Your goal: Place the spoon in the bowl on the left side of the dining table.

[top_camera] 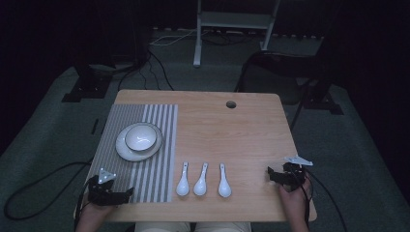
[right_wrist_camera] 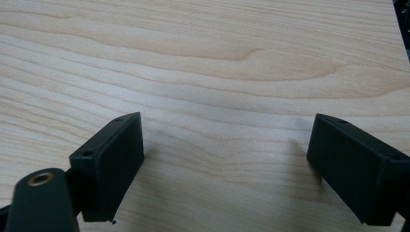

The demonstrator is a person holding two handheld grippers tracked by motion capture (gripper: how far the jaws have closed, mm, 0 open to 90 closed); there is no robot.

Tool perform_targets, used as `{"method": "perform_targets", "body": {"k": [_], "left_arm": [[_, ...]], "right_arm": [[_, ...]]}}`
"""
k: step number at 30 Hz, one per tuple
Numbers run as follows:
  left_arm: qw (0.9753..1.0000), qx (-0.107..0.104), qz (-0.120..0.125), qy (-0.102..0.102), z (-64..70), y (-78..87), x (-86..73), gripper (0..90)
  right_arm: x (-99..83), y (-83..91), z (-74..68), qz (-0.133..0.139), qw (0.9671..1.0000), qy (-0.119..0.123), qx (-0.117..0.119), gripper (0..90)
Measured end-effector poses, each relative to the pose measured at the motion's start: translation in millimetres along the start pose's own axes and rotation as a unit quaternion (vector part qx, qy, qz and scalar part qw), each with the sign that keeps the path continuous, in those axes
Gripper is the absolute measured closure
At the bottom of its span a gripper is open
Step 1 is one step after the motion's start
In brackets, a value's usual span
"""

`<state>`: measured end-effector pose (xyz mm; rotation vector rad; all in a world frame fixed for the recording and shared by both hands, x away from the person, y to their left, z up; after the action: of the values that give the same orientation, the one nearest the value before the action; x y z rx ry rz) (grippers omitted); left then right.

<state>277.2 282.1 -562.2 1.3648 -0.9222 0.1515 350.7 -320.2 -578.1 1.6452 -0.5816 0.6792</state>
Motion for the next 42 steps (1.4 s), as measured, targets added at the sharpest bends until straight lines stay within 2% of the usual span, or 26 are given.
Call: {"method": "perform_targets", "body": {"k": [5,15,20,26,33,34,37,42], "left_arm": [[1.0000,-0.007,0.002,-0.005,4.6,1.1,4.8,0.0],[0.9992,-0.024,0.002,-0.032,19.5,-1.0,20.8,0.0],[0.9986,-0.033,0.011,-0.039,26.9,-1.7,30.4,0.9],[0.9969,-0.052,0.010,-0.058,37.6,-4.0,41.7,0.9],[0.9948,-0.074,0.018,-0.067,51.4,-7.6,55.8,0.9],[0.9941,-0.077,0.018,-0.074,53.5,-8.1,58.1,0.9],[0.9935,-0.075,0.012,-0.085,59.5,-10.5,64.0,0.9],[0.9927,-0.083,0.017,-0.086,65.9,-12.6,71.0,0.9]], "right_arm": [[0.0,0.0,0.0,0.000,1.0000,0.000,0.000,12.3],[0.0,0.0,0.0,0.000,1.0000,0.000,0.000,12.3],[0.0,0.0,-0.1,0.000,1.0000,-0.001,0.000,12.3],[0.0,0.0,0.0,0.000,1.0000,0.000,0.000,12.3],[0.0,0.0,0.0,0.000,1.0000,0.000,0.000,12.3],[0.0,0.0,-0.1,0.000,1.0000,-0.001,0.000,12.3],[0.0,0.0,0.0,0.000,1.0000,0.000,0.000,12.3],[0.0,0.0,0.0,0.000,1.0000,0.000,0.000,12.3]]}}
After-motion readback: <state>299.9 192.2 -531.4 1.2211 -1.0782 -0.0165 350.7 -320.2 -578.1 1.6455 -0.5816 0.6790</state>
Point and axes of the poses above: each handheld gripper's, and its own axes: y roughly backward along the jaws, x roughly out of its top, z roughly to its right, the point moved 4 cm from there along -y, roughly forward along the jaws, and after that the axes turned 9 degrees about -y, right-handed, at the moved point
